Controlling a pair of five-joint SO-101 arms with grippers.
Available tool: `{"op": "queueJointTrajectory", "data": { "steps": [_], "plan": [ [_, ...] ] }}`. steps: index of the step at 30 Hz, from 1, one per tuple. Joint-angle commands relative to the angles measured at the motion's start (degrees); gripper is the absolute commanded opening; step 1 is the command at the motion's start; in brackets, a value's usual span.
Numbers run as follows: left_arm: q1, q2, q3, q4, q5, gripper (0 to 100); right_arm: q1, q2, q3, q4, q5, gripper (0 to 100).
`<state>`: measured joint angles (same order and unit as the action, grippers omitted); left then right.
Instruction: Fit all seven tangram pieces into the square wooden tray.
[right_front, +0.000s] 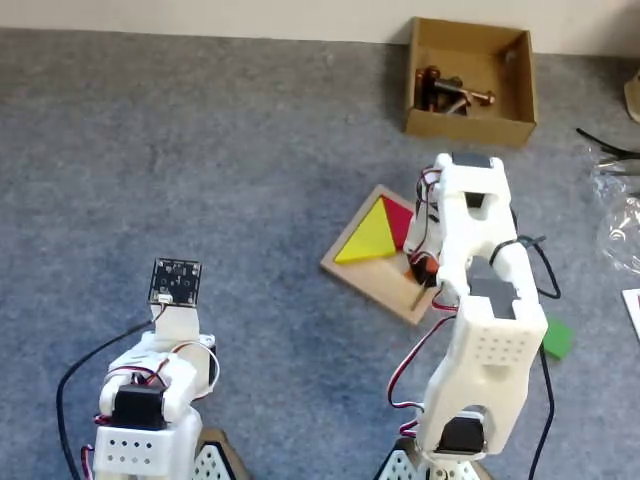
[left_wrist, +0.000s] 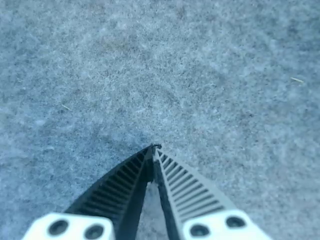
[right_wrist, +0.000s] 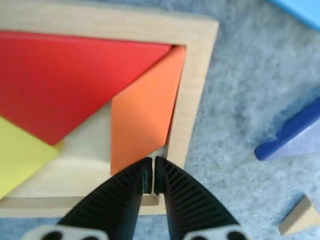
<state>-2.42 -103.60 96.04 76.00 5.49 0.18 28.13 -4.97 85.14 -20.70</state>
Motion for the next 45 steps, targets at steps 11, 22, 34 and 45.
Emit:
{"op": "queueJointTrajectory", "data": {
  "steps": [11,22,34,45],
  "plan": [
    [0.92,-0.4,1.1,-0.09,0.44,1,1.45,-3.47,-5.93,-7.78,0.53,2.6],
    [0.92,-0.4,1.1,-0.09,0.44,1,1.27,-3.82,-6.29,-5.93,0.53,2.6],
    [0.92,-0.4,1.1,-0.09,0.44,1,-1.63,-8.48,-32.13,15.34,25.41,2.9],
    [0.92,-0.4,1.1,-0.09,0.44,1,6.37,-8.4,-37.23,14.46,29.27,3.0]
  ]
}}
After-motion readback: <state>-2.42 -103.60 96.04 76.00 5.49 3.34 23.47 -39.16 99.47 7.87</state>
